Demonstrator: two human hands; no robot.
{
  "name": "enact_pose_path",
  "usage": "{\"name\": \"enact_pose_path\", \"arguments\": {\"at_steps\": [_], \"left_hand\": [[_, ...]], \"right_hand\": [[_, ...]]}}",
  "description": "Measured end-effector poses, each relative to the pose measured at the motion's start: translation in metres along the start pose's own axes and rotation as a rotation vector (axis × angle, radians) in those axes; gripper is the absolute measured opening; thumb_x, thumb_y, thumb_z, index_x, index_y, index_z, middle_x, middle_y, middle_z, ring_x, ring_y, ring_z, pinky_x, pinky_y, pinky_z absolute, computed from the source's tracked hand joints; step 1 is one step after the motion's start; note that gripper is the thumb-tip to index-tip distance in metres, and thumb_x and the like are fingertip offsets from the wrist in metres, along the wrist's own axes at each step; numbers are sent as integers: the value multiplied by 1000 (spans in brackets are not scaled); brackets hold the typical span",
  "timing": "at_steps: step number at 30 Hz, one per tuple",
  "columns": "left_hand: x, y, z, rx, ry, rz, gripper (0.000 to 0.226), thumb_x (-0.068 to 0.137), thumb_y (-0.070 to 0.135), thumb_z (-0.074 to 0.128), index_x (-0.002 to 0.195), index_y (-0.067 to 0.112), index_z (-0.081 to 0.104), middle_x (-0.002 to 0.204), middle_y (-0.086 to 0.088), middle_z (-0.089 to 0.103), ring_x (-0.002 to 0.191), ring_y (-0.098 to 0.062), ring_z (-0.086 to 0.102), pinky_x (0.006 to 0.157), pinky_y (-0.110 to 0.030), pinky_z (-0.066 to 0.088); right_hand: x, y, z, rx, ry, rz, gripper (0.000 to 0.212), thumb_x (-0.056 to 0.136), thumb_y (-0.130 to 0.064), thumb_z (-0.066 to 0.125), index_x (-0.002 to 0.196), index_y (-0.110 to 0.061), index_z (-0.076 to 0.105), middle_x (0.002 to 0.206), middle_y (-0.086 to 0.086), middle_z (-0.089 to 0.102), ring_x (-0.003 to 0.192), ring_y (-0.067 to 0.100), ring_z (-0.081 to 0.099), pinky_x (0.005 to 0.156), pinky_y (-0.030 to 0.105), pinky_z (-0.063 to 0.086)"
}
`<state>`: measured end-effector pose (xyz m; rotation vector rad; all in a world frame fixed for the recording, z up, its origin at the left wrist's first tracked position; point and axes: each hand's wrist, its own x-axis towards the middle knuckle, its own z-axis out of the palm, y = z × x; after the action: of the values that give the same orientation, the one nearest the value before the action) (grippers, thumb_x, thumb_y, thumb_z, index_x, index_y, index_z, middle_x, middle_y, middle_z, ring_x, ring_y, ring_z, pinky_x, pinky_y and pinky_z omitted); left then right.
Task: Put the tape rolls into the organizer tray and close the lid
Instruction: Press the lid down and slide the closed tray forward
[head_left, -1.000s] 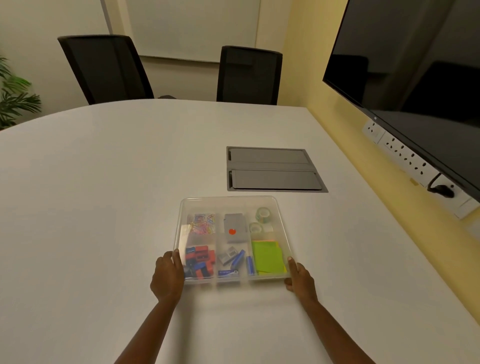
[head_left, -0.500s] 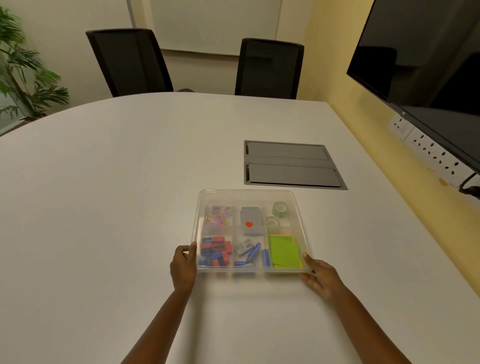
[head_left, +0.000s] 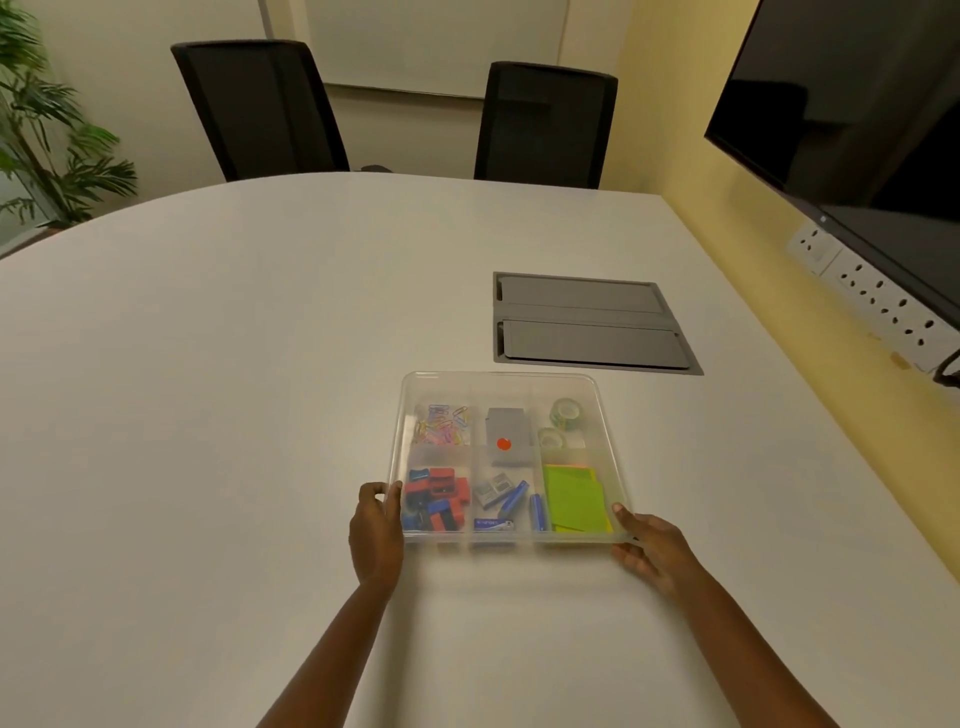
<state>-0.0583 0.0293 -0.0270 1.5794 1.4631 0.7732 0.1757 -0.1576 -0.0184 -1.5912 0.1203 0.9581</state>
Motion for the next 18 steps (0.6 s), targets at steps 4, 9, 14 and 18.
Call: {"name": "enact_pose_path", "arguments": {"at_steps": [4, 9, 14, 18], "left_hand": [[10, -5, 0, 92, -19, -20, 36, 94, 31, 39, 103, -1, 53, 90, -21, 64, 72, -28, 54, 66, -31, 42], [15, -1, 2, 82, -83, 12, 33, 95, 26, 40, 104, -5, 49, 97, -26, 64, 72, -27, 54, 66, -31, 44], [25, -3, 0, 149, -124, 5, 36, 94, 31, 39, 103, -2, 51, 98, -22, 66, 71, -26, 55, 65, -30, 45], [46, 9, 4, 189, -132, 12, 35, 94, 31, 41, 104, 0, 53, 100, -22, 66, 72, -25, 54, 68, -33, 46]], "right_hand": [[6, -1, -3, -81, 27, 0, 17, 87, -20, 62, 76, -8, 55, 79, 10, 58, 69, 20, 57, 45, 17, 53], [0, -14, -3, -139, -18, 51, 14, 89, -11, 58, 78, -2, 56, 74, 12, 59, 61, 18, 57, 36, 16, 51], [9, -32, -3, -396, -30, 36, 17, 89, -22, 59, 83, -7, 56, 86, 12, 58, 66, 20, 56, 52, 24, 47], [30, -54, 16, -426, 22, -79, 19, 92, -23, 55, 78, -10, 57, 74, 9, 57, 62, 20, 52, 53, 24, 37]]}}
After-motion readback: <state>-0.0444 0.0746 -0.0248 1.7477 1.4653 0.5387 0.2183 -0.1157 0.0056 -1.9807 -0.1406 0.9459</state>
